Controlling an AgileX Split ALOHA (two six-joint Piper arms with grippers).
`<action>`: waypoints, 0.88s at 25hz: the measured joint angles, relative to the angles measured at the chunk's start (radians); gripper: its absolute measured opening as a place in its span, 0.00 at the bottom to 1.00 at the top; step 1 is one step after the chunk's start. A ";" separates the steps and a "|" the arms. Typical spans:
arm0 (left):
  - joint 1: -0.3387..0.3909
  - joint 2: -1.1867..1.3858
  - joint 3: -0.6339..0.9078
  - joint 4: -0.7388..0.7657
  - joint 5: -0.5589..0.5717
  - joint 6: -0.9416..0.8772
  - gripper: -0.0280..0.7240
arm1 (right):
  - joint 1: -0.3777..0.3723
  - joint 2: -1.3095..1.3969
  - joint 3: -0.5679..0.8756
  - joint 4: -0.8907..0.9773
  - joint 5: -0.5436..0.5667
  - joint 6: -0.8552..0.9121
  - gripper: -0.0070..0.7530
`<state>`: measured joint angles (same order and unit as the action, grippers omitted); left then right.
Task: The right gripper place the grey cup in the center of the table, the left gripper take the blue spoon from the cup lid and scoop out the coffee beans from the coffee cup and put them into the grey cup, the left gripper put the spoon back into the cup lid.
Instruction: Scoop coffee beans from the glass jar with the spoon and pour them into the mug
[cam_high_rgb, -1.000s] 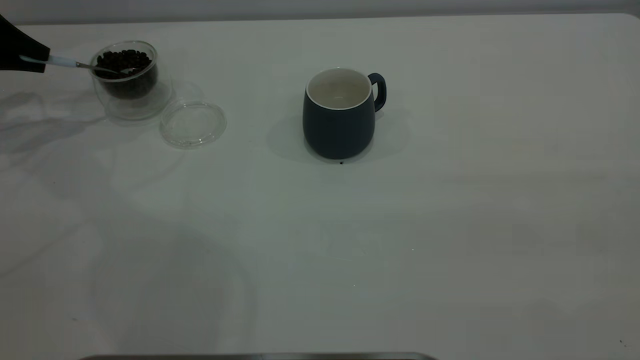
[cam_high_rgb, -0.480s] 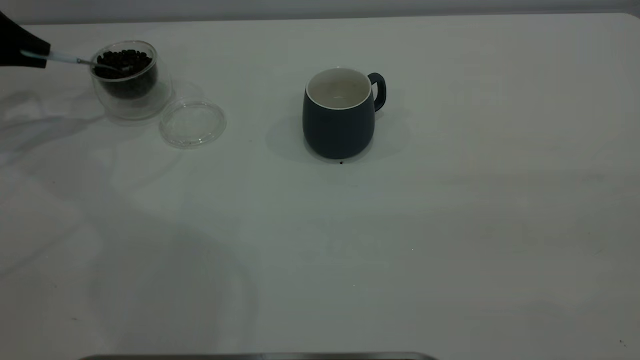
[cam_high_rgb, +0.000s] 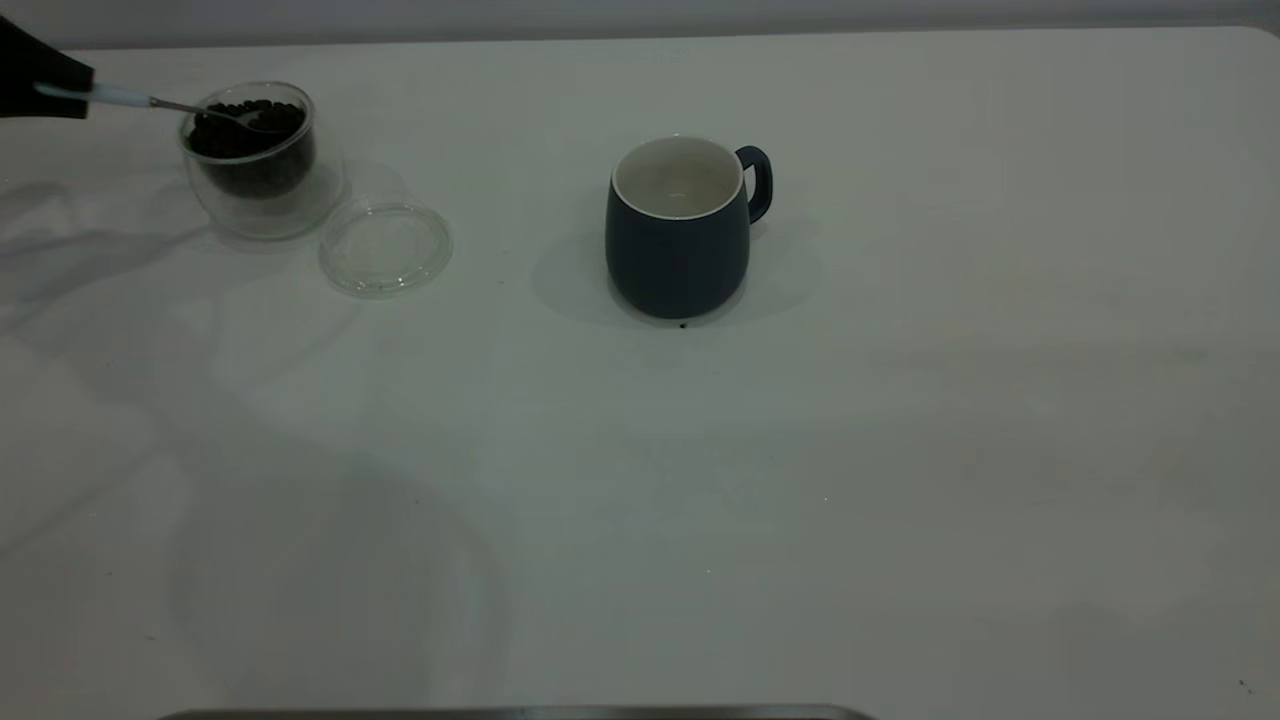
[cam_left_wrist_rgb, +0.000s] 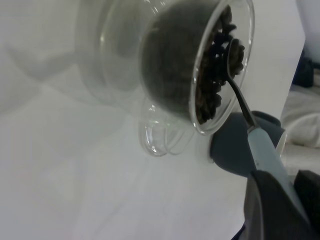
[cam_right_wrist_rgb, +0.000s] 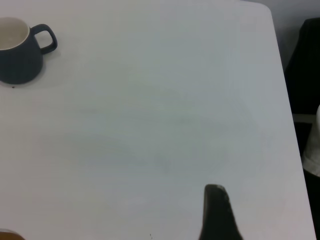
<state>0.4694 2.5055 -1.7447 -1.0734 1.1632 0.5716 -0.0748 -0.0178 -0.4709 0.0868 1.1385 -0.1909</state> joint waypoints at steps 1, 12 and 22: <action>0.009 0.000 0.000 0.000 0.000 0.000 0.22 | 0.000 0.000 0.000 0.000 0.000 0.000 0.61; 0.044 0.000 0.000 -0.012 0.000 0.052 0.22 | 0.000 0.000 0.000 0.000 0.000 0.000 0.61; 0.044 0.000 0.000 -0.033 0.000 0.052 0.22 | 0.000 0.000 0.000 0.000 0.000 0.000 0.61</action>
<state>0.5131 2.5055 -1.7447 -1.1059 1.1632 0.6232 -0.0748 -0.0178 -0.4709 0.0868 1.1385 -0.1909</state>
